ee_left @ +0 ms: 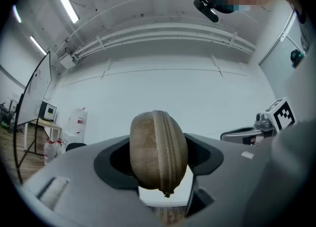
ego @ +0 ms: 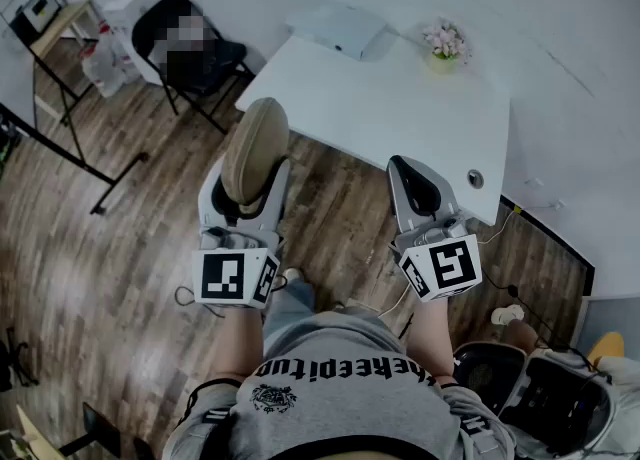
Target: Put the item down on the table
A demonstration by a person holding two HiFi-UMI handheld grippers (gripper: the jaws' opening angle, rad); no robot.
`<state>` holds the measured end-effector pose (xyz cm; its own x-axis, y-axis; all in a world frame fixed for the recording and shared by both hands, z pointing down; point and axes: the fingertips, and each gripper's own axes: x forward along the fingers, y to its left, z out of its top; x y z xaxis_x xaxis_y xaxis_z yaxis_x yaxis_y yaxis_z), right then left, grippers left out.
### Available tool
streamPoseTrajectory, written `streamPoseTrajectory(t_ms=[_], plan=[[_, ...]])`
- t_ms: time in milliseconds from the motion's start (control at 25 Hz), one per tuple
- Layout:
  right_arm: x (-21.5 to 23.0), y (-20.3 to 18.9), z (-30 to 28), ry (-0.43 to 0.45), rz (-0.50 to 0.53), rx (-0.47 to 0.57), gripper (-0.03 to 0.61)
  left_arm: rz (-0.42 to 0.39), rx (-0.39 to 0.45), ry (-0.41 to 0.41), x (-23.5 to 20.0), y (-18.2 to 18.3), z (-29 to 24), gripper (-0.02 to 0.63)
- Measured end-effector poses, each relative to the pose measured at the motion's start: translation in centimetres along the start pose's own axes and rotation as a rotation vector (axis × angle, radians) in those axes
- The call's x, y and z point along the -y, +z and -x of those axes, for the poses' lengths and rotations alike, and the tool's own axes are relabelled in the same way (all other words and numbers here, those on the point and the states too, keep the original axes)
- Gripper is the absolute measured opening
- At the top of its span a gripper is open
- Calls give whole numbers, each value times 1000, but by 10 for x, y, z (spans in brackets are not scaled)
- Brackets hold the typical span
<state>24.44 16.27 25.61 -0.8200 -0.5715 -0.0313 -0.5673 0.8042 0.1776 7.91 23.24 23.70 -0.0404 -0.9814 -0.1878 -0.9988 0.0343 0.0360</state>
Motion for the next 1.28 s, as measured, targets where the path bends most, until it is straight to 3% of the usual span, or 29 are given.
streamPoseTrajectory(t_ms=[600,1280], plan=[[-3,-1,-24,-9,-2,1,0,1,1,-2,-22,-2,-12,293],[-6,-1,-86,-84,-24,32,0,2,10,-78,-75,-8,-56,293]])
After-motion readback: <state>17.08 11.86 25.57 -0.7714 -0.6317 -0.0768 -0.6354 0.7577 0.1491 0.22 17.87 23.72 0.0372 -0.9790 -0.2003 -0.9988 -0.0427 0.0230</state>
